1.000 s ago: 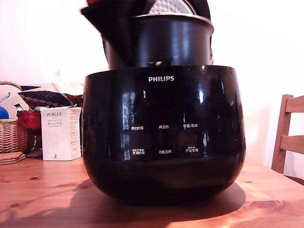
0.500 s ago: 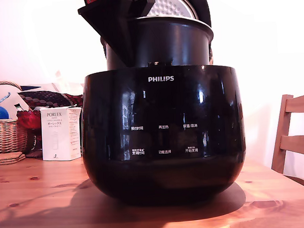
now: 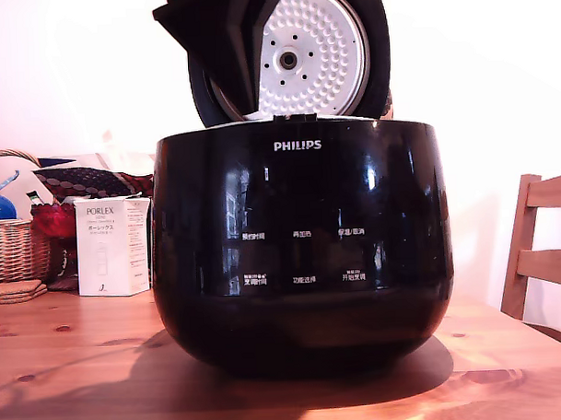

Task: Place the pot you are holding inside the rice cooker

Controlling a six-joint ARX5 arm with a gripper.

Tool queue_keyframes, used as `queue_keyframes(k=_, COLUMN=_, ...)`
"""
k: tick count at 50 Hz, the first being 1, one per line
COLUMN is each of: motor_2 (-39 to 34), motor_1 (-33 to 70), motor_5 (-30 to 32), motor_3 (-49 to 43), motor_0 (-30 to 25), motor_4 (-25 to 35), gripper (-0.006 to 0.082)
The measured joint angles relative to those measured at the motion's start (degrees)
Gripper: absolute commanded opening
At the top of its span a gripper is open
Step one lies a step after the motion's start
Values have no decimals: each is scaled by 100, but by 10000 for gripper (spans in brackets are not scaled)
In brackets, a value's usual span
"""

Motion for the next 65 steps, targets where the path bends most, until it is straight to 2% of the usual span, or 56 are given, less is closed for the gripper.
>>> queue_keyframes(k=13, motor_2=0, motor_1=2, motor_5=-24, motor_3=2, motor_0=0, motor_4=0, gripper=-20)
queue_keyframes(k=23, motor_2=0, motor_1=2, motor_5=-490, motor_3=13, motor_0=0, motor_4=4, gripper=-20)
queue_keyframes(k=24, motor_2=0, motor_1=2, motor_5=-813, motor_3=26, motor_0=0, motor_4=4, gripper=-20)
queue_keyframes(k=26, motor_2=0, motor_1=0, motor_5=-813, motor_3=68, motor_0=0, motor_4=4, gripper=-20)
queue_keyframes(k=27, motor_2=0, motor_1=2, motor_5=-1163, motor_3=105, motor_0=0, motor_4=7, gripper=-20)
queue_keyframes(k=31, motor_2=0, motor_1=0, motor_5=-1163, motor_3=319, motor_0=24, motor_4=7, gripper=-20)
queue_keyframes(k=32, motor_2=0, motor_1=2, motor_5=-1698, motor_3=367, motor_0=31, motor_4=9, gripper=-20)
queue_keyframes(k=34, motor_2=0, motor_1=0, motor_5=-1698, motor_3=444, motor_0=48, motor_4=9, gripper=-20)
queue_keyframes(k=35, motor_2=0, motor_1=2, motor_5=-2114, motor_3=492, motor_0=61, motor_4=24, gripper=-20)
queue_keyframes(k=37, motor_2=0, motor_1=0, motor_5=-2227, motor_3=590, motor_0=96, motor_4=46, gripper=-20)
queue_keyframes(k=38, motor_2=0, motor_1=0, motor_5=-2815, motor_3=643, motor_0=111, motor_4=103, gripper=-20)
queue_keyframes(k=40, motor_2=0, motor_1=0, motor_5=-2909, motor_3=693, motor_0=160, motor_4=118, gripper=-20)
queue_keyframes(k=41, motor_2=0, motor_1=0, motor_5=-3373, motor_3=713, motor_0=186, motor_4=212, gripper=-20)
queue_keyframes(k=44, motor_2=0, motor_1=0, motor_5=-3475, motor_3=800, motor_0=271, motor_4=302, gripper=-20)
queue_keyframes(k=45, motor_2=0, motor_1=0, motor_5=-3873, motor_3=848, motor_0=306, motor_4=319, gripper=-20)
queue_keyframes(k=48, motor_2=0, motor_1=-11, motor_5=-4170, motor_3=981, motor_0=411, motor_4=374, gripper=-20)
queue_keyframes(k=52, motor_2=0, motor_1=-61, motor_5=-4170, motor_3=1167, motor_0=560, motor_4=435, gripper=-20)
queue_keyframes(k=53, motor_2=0, motor_1=-87, motor_5=-4513, motor_3=1209, motor_0=601, motor_4=463, gripper=-20)
queue_keyframes(k=55, motor_2=0, motor_1=-151, motor_5=-4513, motor_3=1263, motor_0=688, motor_4=490, gripper=-20)
queue_keyframes(k=56, motor_2=0, motor_1=-190, motor_5=-4813, motor_3=1281, motor_0=732, motor_4=507, gripper=-20)
queue_keyframes(k=58, motor_2=0, motor_1=-282, motor_5=-4817, motor_3=1305, motor_0=824, motor_4=518, gripper=-20)
queue_keyframes(k=59, motor_2=0, motor_1=-334, motor_5=-5051, motor_3=1309, motor_0=876, motor_4=592, gripper=-20)
queue_keyframes(k=65, motor_2=0, motor_1=-669, motor_5=-5243, motor_3=1320, motor_0=1209, motor_4=660, gripper=-20)
